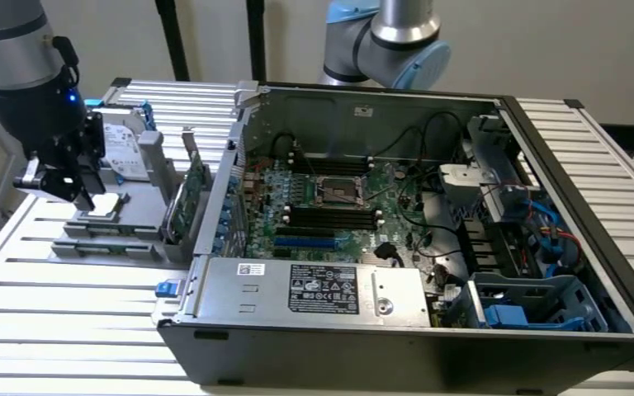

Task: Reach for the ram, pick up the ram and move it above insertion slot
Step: 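Pick up the ram and move it above insertion slot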

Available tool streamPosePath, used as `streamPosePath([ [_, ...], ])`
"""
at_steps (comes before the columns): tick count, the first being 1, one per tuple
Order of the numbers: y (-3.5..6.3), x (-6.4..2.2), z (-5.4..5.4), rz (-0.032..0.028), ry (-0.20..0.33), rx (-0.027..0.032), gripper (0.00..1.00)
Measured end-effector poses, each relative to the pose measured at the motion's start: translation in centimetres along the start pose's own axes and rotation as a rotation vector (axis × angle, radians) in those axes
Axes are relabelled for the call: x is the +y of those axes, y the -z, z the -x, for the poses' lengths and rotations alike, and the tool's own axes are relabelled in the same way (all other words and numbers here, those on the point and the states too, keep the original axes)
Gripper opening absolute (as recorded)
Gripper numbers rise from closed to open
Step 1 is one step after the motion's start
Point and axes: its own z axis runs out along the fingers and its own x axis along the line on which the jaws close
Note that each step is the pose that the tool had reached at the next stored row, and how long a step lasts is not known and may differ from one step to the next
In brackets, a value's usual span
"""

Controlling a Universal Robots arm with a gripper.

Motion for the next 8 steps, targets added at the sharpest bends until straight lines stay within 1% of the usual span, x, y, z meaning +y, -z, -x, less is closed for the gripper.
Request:
streamPosePath([
  [8, -1.46, 0.34, -0.1, 0.0000, -0.007, -0.0003, 0.36],
])
